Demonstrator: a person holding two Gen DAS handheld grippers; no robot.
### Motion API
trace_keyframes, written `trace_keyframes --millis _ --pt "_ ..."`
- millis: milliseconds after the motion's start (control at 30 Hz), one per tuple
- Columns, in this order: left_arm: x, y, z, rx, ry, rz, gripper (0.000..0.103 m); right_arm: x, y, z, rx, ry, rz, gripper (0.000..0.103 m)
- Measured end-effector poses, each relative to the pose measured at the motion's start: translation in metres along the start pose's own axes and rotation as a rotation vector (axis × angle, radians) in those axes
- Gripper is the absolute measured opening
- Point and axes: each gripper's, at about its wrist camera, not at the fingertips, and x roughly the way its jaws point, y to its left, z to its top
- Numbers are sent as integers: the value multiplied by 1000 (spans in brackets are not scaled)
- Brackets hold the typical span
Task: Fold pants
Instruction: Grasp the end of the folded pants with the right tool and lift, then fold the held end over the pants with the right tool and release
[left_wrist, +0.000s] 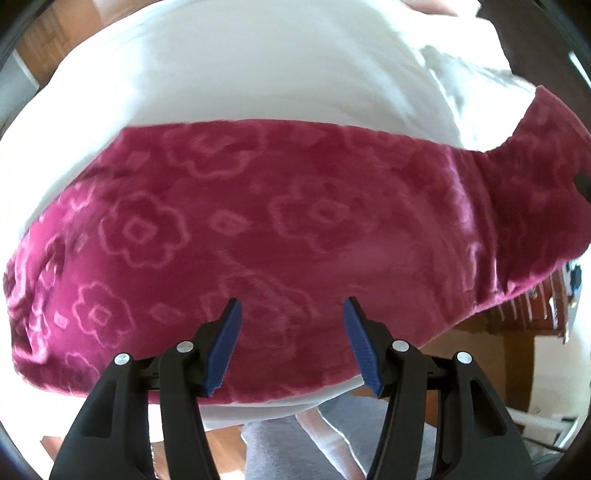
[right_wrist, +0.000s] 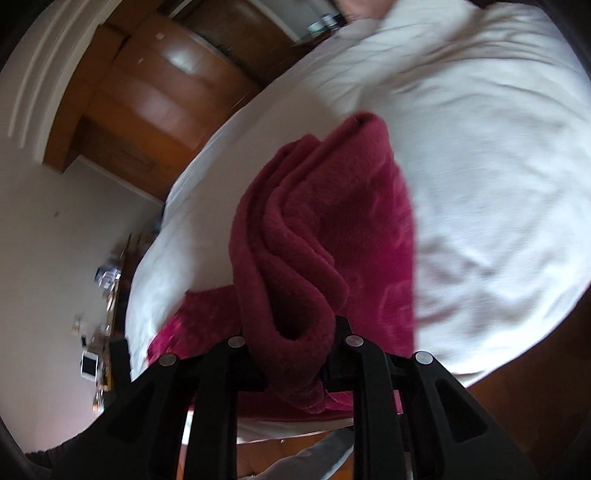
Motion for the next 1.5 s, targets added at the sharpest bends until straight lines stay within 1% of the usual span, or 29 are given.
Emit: trace_keyframes --millis 67,200,367,433,600,800,967,1067,1100,1200,1267,1367,1500 --pt "-3 15 -3 -28 -2 -2 57 8 15 -9 -26 26 24 19" --pt "-7 41 -6 -75 0 4 57 39 51 -23 -74 97 60 19" --pt "-10 74 -16 -121 8 0 57 98 90 -42 -176 214 21 19" --pt "-10 87 -20 -138 10 -2 57 126 106 -56 -217 257 2 19" --pt "-11 122 -29 -180 20 -7 57 171 130 -82 -274 343 -10 19" --pt "-16 168 -38 -225 20 -17 57 195 150 -103 -310 395 -29 19" --pt "-22 197 -39 -249 13 -34 57 202 164 -103 -322 397 -53 19" --pt "-26 213 -38 -256 12 -40 57 219 177 -110 -340 403 -77 19" --pt "-25 214 -35 -256 13 -42 57 223 179 -112 -346 405 -85 20" --pt "-27 222 -31 -255 16 -45 57 234 180 -121 -372 432 -125 27" --pt "-26 223 -25 -255 18 -49 57 237 182 -128 -384 461 -107 43" --pt "-30 224 -24 -266 21 -68 57 233 185 -140 -409 502 -53 47" --pt "-36 219 -14 -275 14 -88 57 223 181 -150 -411 564 22 47"
